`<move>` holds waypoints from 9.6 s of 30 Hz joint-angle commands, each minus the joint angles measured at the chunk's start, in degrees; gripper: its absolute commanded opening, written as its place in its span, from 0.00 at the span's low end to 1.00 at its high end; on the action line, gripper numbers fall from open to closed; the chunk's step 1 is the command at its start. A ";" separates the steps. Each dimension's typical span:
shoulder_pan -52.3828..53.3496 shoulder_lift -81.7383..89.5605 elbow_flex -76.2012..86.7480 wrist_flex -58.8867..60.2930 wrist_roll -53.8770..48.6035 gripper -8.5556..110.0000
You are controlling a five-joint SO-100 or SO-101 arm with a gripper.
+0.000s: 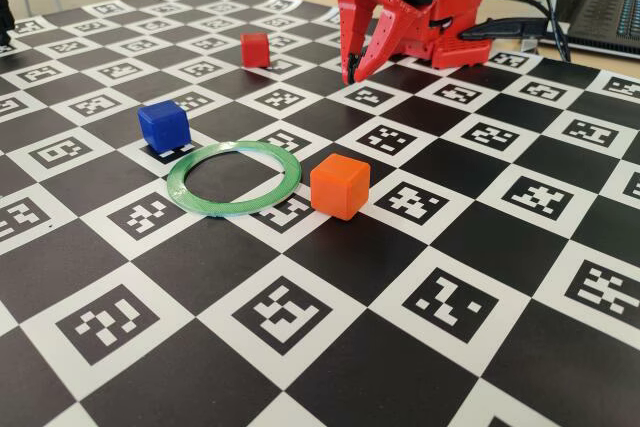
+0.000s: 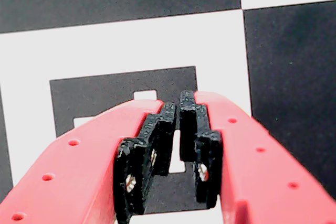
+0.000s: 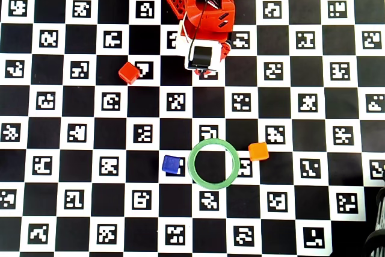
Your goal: Grab the red cube then put it in the green circle then put the blue cube on top and finally the orange cube on top
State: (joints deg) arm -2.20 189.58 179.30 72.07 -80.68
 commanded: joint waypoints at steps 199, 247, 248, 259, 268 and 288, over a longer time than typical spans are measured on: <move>46.32 -89.30 -50.63 -14.24 74.00 0.34; -6.59 -113.12 -120.94 26.46 79.72 0.11; -6.68 -114.61 -122.34 26.28 79.89 0.11; -6.50 -125.24 -133.24 26.19 82.27 0.11; -5.80 -126.91 -133.33 23.47 83.14 0.12; -4.13 -128.76 -121.73 11.60 84.37 0.12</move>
State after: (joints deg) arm -6.86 58.01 57.83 85.17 3.43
